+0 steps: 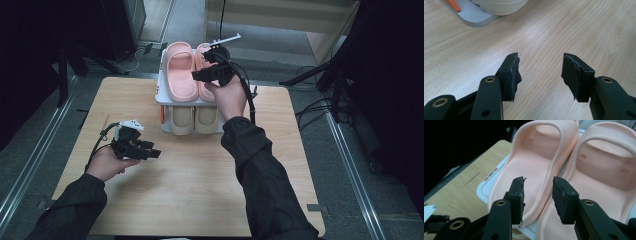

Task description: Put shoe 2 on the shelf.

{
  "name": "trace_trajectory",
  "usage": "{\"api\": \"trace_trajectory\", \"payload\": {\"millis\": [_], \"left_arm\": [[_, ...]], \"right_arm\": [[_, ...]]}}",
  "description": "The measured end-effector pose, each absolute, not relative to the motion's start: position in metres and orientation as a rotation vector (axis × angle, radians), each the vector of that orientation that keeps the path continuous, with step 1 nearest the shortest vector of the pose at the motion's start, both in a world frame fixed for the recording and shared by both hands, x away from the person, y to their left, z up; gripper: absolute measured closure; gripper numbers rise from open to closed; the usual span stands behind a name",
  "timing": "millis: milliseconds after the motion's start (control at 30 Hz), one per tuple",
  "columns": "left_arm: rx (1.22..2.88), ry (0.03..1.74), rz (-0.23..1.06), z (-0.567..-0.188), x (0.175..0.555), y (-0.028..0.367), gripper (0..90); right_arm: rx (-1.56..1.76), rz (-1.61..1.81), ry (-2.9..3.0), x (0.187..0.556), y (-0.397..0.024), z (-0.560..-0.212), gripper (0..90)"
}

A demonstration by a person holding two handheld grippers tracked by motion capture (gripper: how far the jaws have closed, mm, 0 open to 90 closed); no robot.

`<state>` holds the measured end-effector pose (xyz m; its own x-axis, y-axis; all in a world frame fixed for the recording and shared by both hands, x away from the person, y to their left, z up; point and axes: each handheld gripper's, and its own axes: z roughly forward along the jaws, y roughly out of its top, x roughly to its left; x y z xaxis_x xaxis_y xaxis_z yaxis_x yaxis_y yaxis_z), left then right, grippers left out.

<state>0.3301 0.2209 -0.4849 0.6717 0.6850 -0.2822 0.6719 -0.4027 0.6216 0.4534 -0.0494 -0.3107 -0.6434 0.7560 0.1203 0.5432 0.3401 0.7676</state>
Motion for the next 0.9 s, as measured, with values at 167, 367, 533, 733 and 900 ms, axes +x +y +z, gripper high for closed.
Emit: {"api": "trace_trajectory", "payload": {"millis": [167,367,533,733,900], "left_arm": [[2.152,1.043,0.028,-0.485,0.330,0.220,46.9],[2.160,1.044,0.031,-0.485,0.330,0.221,46.6],[2.162,1.048,0.035,-0.486,0.330,0.220,46.3],[2.162,1.054,0.036,-0.487,0.329,0.221,46.1],[2.167,1.058,0.033,-0.488,0.328,0.222,46.0]], "right_arm": [[1.096,1.220,2.398,0.440,-0.057,-0.314,62.2],[1.020,1.266,2.435,0.421,-0.065,-0.319,62.9],[0.981,1.285,2.452,0.406,-0.068,-0.328,60.9],[0.951,1.291,2.480,0.391,-0.070,-0.341,60.1],[0.887,1.295,2.499,0.376,-0.072,-0.346,57.7]]}}
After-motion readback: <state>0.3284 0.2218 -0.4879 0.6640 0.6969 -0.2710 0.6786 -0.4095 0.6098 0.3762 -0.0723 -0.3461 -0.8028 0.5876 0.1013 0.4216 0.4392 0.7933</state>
